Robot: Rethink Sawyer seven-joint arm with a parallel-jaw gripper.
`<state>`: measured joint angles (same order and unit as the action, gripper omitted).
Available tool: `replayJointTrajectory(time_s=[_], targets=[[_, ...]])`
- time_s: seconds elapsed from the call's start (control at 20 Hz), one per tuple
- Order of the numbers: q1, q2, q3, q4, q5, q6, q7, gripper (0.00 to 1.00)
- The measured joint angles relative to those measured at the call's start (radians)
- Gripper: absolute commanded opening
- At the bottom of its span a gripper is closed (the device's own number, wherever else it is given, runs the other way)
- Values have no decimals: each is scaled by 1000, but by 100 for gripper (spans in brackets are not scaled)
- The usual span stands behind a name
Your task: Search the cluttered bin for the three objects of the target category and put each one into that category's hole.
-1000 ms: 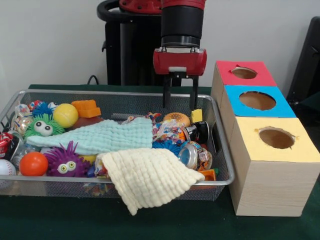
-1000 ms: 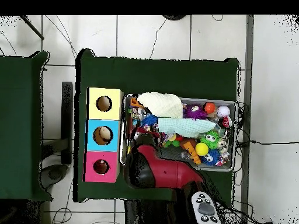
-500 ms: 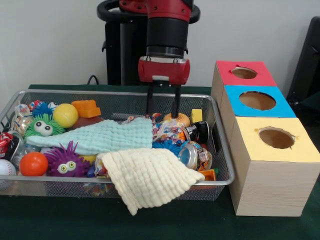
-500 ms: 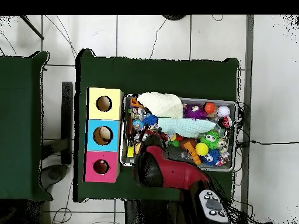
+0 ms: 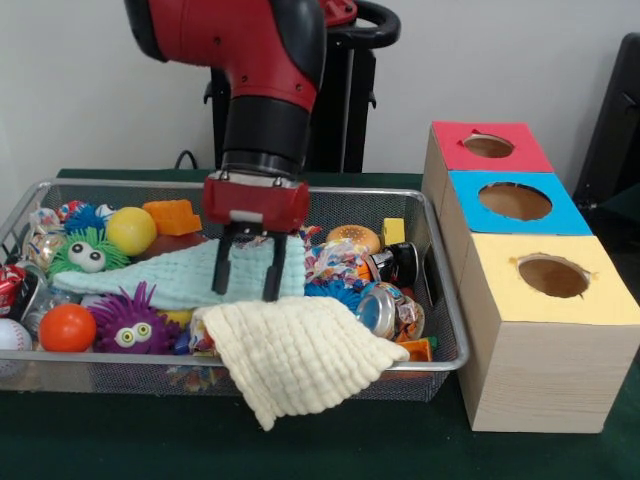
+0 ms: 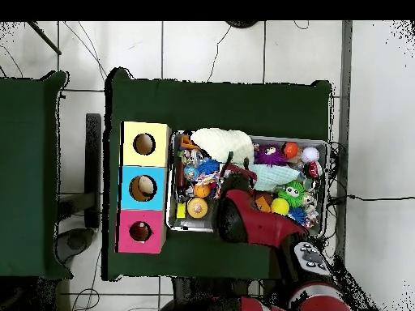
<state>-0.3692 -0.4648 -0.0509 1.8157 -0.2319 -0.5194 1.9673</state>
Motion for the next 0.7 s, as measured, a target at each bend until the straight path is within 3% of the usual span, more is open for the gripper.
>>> replayJointTrajectory(time_s=[0.2,0.35,0.5,0.7], targets=[[-27,47,-1,-57,-43,-56,0,100],[-68,63,23,-89,-98,-25,0,100],[-131,64,73,-118,-151,89,0,100],[-185,55,123,-146,-168,267,0,100]])
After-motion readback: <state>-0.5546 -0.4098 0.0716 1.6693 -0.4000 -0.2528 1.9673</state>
